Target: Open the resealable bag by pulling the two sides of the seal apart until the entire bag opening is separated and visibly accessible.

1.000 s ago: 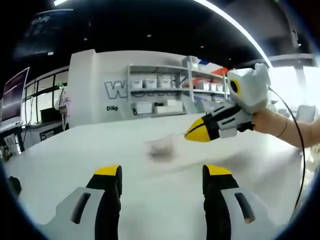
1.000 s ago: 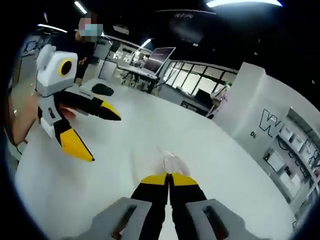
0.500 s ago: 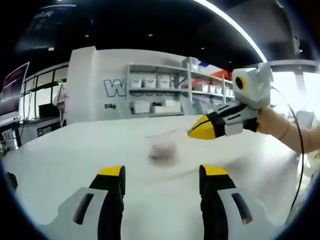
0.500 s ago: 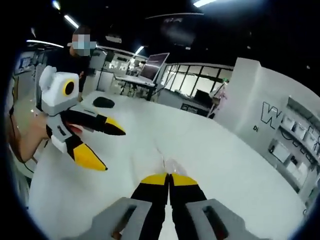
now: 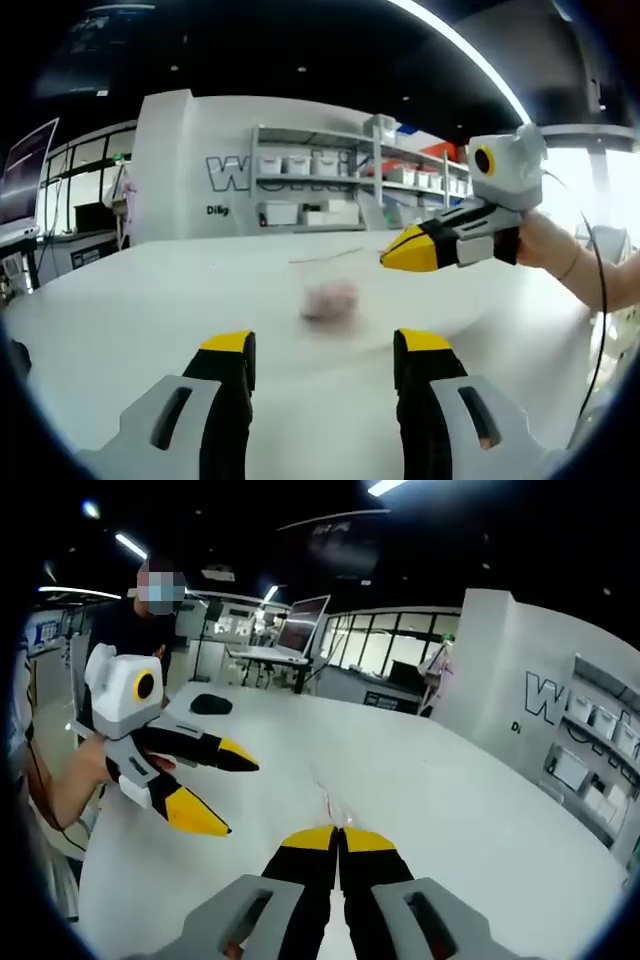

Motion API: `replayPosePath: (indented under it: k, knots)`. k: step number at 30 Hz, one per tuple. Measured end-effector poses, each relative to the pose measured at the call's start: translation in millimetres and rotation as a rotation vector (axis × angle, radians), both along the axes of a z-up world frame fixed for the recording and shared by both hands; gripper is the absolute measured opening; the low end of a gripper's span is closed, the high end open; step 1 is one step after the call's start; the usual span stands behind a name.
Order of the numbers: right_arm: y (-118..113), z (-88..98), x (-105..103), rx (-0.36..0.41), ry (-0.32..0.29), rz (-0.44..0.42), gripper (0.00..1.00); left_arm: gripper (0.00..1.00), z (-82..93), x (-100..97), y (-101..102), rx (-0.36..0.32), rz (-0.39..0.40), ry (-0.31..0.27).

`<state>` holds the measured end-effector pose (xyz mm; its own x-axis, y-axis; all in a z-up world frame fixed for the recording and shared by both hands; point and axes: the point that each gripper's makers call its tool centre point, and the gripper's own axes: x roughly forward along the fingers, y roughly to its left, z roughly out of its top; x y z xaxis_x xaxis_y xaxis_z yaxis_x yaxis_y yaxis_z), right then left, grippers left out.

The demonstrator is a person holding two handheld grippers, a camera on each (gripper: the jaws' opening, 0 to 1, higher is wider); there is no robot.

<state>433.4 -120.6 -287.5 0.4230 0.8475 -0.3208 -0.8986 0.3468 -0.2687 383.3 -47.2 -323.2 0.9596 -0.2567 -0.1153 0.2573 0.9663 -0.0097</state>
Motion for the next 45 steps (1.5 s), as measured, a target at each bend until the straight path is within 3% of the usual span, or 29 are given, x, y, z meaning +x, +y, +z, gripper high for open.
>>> replayPosePath:
  k: [5,10,20,25,30,36,41,45]
  knots:
    - [-3.5,12.9,-5.7,0.025,-0.013,-0.001,0.00,0.59,0.4,-0.3,0.6,0.005,0.003,-0.007]
    - [-5.5,19.2,-15.9,0.057,0.021,0.006,0.00,0.58,4.0,-1.2,1.0,-0.013,-0.002,-0.013]
    - [-6.5,12.7,-22.6,0.069,0.059,0.013,0.00,0.57,5.7,0.0,-0.3,-0.011,-0.008,-0.012]
    - [-11.0,1.8,-27.4,0.062,0.087,0.017,0.00,0.50,7.0,0.2,-4.6,-0.023,-0.030,-0.010]
    - [-16.4,-6.1,-30.8,0.075,0.122,0.015,0.00,0.49,9.4,-1.5,-11.4,-0.038,-0.058,-0.013]
    - [-15.9,-5.3,-35.2,0.086,0.126,0.021,0.00,0.47,10.1,-1.4,-14.1,-0.043,-0.064,-0.014]
    - [-15.1,-5.6,-40.5,0.085,0.120,0.035,0.00,0.37,9.2,1.0,-13.1,-0.025,-0.061,-0.022]
    - [-16.4,-8.6,-42.4,0.075,0.123,0.037,0.00,0.36,11.0,3.0,-14.8,-0.021,-0.068,-0.033]
